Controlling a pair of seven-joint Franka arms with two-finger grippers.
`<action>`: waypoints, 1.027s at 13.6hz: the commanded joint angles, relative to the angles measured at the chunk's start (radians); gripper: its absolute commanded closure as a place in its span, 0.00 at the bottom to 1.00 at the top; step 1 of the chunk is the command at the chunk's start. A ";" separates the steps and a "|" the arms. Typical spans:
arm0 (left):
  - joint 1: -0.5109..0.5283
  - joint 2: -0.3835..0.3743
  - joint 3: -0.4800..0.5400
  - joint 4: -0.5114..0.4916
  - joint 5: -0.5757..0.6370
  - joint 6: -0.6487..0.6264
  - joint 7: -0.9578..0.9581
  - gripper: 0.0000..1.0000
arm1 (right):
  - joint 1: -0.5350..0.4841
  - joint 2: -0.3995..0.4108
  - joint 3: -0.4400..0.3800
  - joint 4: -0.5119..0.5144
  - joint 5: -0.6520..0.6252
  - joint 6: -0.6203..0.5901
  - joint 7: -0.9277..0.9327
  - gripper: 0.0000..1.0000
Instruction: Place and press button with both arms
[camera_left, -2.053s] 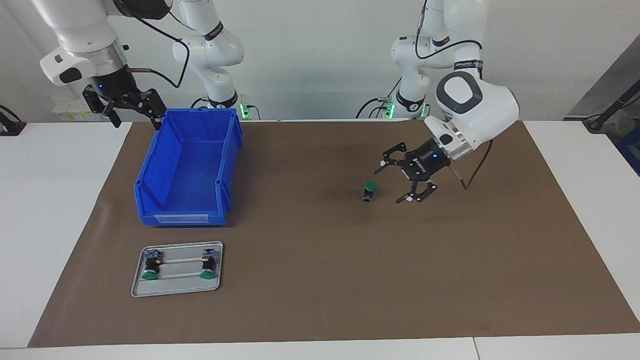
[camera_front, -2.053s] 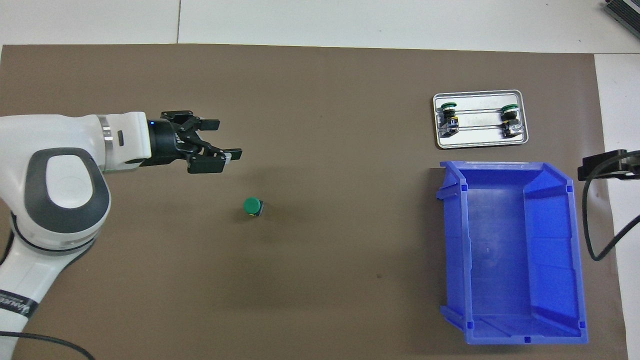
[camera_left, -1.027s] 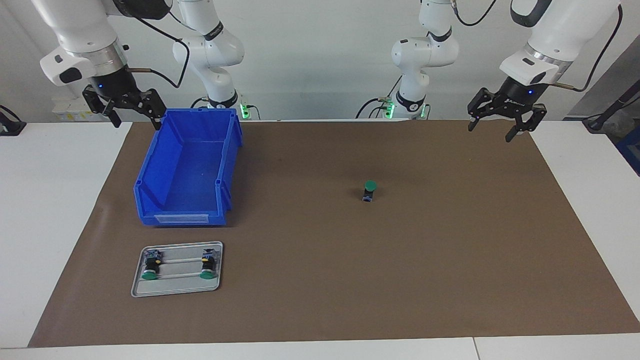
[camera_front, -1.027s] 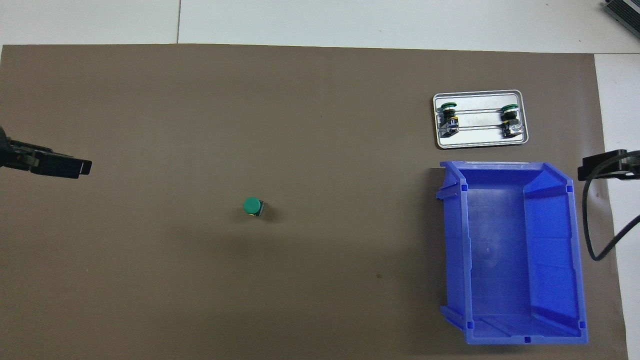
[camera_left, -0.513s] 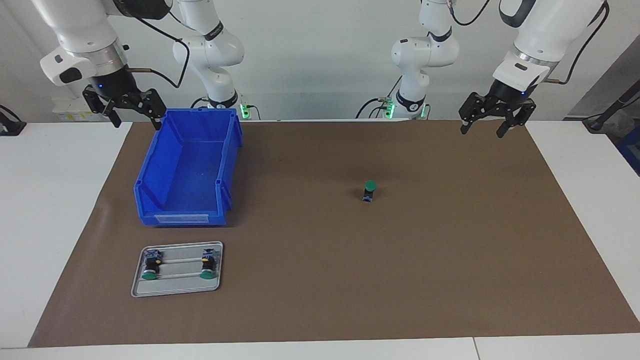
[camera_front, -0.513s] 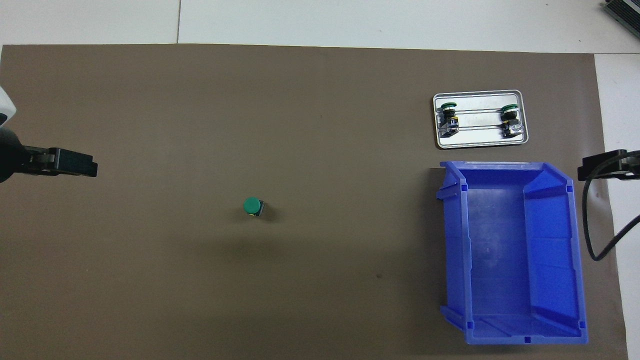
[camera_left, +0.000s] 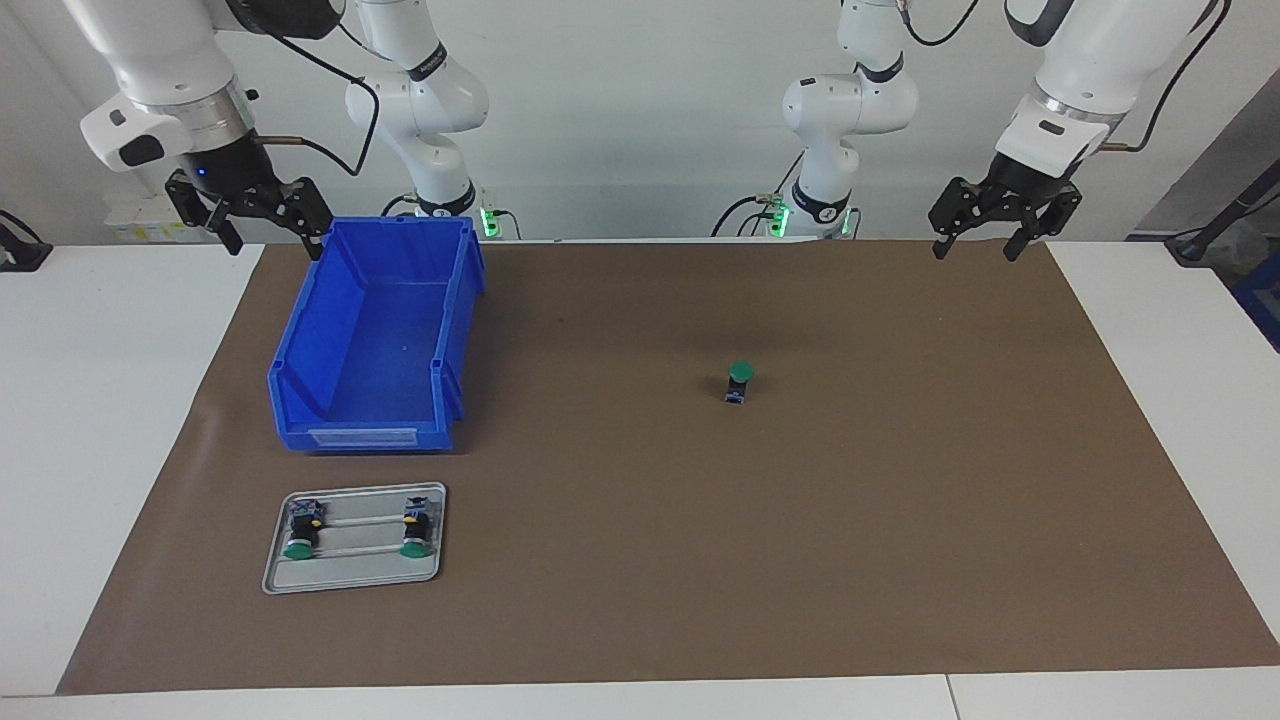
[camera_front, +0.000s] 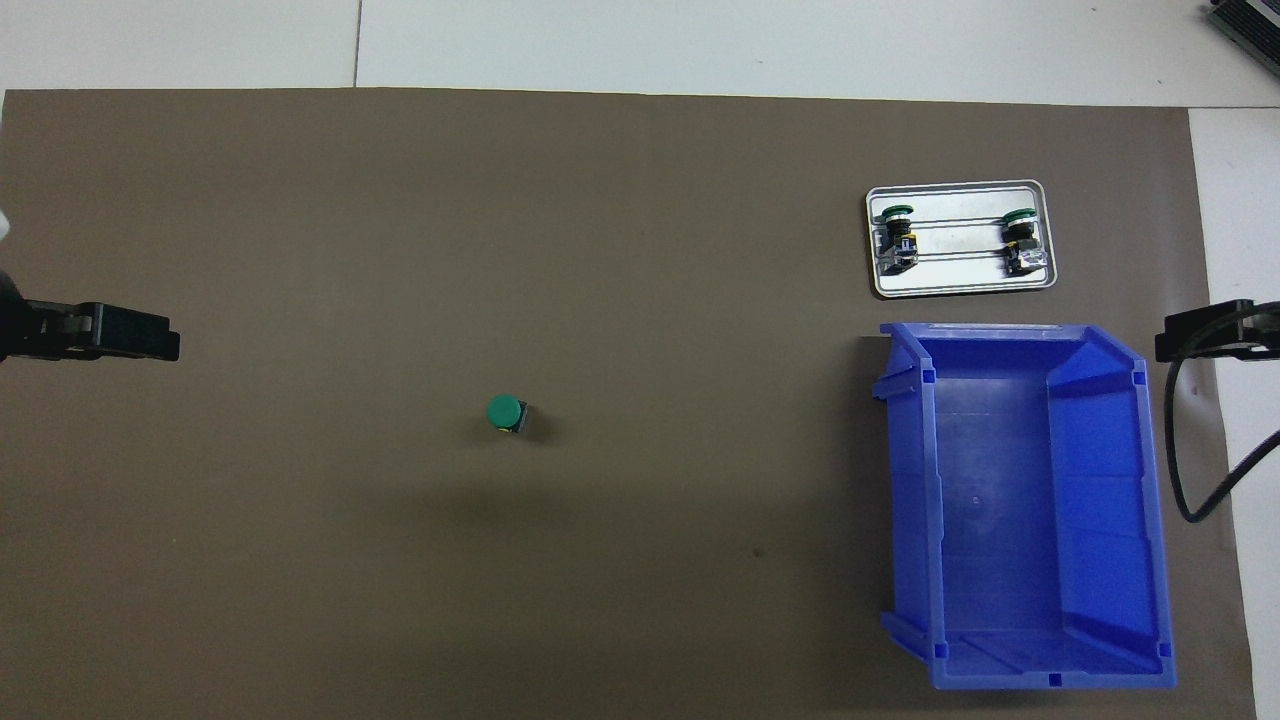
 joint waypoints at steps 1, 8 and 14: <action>-0.043 -0.003 -0.002 -0.021 0.024 0.036 -0.065 0.04 | -0.009 -0.023 0.008 -0.023 0.014 0.011 -0.005 0.00; -0.238 0.139 -0.002 -0.026 0.026 0.154 -0.278 0.29 | -0.009 -0.023 0.008 -0.023 0.016 0.011 -0.005 0.00; -0.286 0.192 -0.002 -0.223 0.028 0.419 -0.314 0.99 | -0.009 -0.023 0.007 -0.023 0.016 0.011 -0.004 0.00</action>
